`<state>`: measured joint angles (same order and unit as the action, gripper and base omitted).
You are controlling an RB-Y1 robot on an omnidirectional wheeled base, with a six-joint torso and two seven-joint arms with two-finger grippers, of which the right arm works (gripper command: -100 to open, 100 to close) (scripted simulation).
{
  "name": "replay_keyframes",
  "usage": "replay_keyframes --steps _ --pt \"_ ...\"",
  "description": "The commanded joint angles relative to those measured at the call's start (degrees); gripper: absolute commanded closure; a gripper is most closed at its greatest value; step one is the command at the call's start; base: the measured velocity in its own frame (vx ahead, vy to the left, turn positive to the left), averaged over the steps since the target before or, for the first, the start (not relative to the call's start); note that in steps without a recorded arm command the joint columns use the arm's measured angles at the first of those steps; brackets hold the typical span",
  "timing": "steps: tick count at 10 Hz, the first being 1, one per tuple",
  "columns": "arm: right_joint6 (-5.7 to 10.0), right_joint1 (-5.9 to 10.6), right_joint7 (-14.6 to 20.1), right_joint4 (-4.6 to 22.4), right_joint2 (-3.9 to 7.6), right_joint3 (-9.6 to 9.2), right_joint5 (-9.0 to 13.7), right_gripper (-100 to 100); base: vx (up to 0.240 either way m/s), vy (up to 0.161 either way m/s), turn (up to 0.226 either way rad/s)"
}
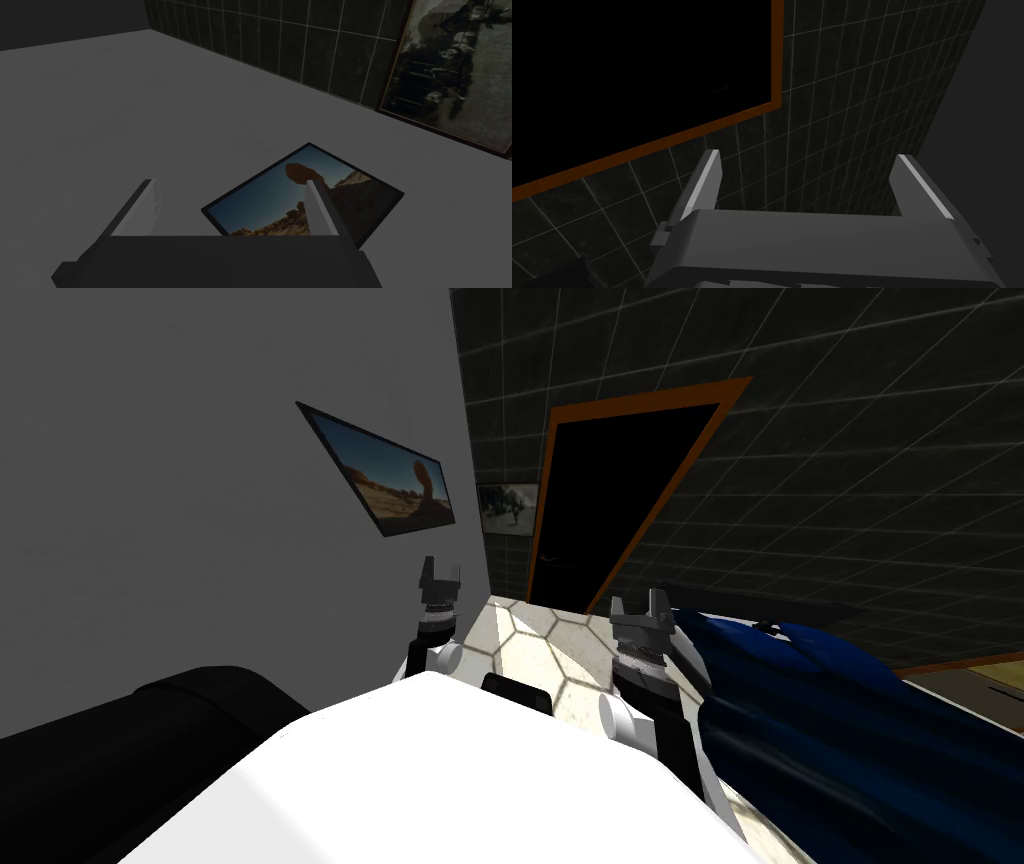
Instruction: Pull the door open
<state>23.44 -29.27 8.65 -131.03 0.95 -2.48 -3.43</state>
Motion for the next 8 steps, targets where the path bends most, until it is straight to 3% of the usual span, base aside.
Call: replay_keyframes --steps 1,8 --pt "0.33 0.72 0.2 1.8 0.48 0.28 -0.3 -100 0.100 0.007 0.001" --pt "1.82 3.92 1.2 9.9 2.22 1.51 -1.4 -100 0.159 0.036 0.000"
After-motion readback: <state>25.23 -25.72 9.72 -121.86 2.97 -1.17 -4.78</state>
